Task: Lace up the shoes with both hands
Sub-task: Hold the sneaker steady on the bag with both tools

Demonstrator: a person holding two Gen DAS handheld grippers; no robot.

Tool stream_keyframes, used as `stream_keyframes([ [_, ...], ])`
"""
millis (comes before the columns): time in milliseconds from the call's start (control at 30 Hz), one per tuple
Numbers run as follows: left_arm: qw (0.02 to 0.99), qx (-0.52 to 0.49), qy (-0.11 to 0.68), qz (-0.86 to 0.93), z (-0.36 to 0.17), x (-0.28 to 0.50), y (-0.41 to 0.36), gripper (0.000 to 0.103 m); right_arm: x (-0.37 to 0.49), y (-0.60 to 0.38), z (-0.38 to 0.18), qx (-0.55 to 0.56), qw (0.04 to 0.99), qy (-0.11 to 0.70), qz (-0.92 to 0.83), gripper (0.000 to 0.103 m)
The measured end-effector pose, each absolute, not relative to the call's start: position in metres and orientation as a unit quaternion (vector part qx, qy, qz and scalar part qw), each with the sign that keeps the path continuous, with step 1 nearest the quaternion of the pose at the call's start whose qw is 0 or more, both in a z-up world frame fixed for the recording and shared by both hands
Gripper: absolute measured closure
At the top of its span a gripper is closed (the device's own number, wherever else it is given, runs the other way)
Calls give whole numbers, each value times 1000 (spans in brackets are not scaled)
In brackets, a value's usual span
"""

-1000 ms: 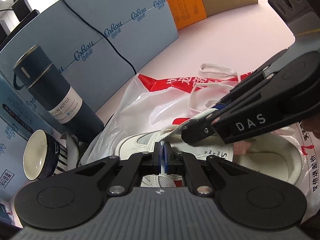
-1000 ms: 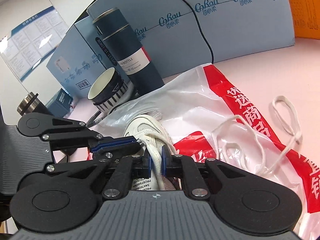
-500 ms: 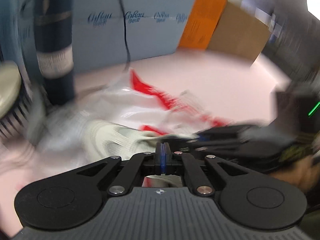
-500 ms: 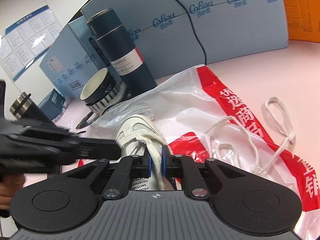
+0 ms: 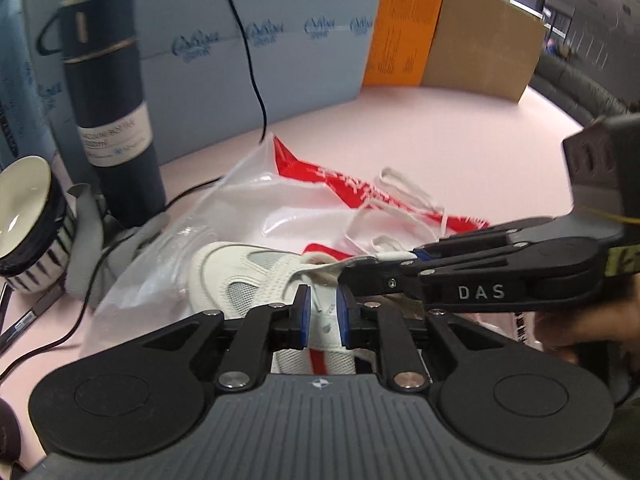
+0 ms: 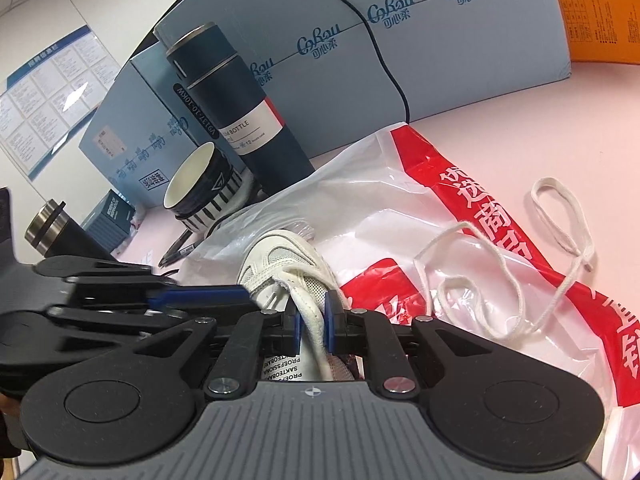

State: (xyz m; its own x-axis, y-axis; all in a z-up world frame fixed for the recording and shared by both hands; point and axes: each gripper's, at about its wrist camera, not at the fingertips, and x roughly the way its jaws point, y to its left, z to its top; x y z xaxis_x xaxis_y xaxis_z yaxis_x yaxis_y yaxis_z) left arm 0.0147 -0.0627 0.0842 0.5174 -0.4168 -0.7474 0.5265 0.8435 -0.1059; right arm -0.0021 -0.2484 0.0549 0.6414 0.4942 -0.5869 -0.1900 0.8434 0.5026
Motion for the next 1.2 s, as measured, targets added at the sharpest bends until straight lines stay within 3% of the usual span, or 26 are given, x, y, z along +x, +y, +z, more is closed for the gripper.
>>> stream_keyframes([
  [300, 863, 43, 437, -249, 69, 33, -65, 90, -3, -249, 53, 206, 884, 375, 189, 91],
  [333, 865, 42, 434, -248, 68, 33, -64, 99, -4, -248, 54, 202, 885, 375, 189, 91],
  [367, 868, 42, 430, -246, 68, 33, -63, 101, -4, -248, 53, 203, 885, 375, 188, 91],
  [633, 880, 47, 397, -257, 78, 24, -59, 101, -3, -250, 50, 202, 884, 381, 180, 91],
  [833, 883, -35, 395, -252, 83, 28, -37, 101, -4, -250, 49, 195, 888, 381, 168, 91],
  [1200, 875, 57, 402, -263, 82, 22, -52, 100, -5, -249, 48, 194, 889, 381, 164, 91],
])
